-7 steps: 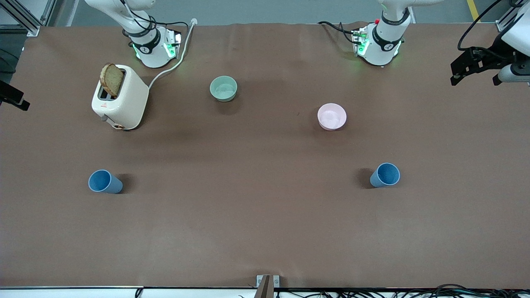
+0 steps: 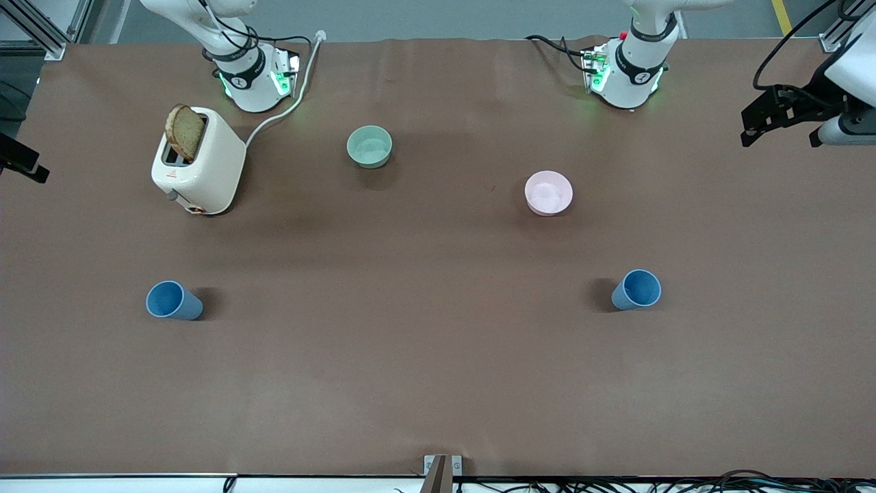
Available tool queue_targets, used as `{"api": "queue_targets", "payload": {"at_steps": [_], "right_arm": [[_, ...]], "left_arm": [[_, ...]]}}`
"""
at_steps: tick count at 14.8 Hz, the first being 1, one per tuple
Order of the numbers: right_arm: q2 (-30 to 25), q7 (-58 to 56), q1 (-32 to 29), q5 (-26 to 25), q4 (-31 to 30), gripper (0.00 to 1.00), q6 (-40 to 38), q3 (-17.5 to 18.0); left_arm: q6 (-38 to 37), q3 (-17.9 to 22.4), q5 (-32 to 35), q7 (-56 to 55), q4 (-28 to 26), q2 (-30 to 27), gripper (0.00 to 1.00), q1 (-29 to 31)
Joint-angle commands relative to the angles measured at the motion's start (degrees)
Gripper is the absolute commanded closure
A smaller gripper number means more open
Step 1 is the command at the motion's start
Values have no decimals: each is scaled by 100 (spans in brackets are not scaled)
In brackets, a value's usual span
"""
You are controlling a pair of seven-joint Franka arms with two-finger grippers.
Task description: Stack blue cups with both arms
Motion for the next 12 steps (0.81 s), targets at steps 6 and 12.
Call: {"api": "queue_targets", "payload": {"at_steps": [6,12], "right_arm": [[1027,-250,17,4,47,0,564,-13],[1811,-1034,-220,4,-1154,0,2821,-22]], "left_arm": [[1675,46,131,-248,-668,677,0,133],[3805,37,139,-653,-1908,1511,0,151]]}}
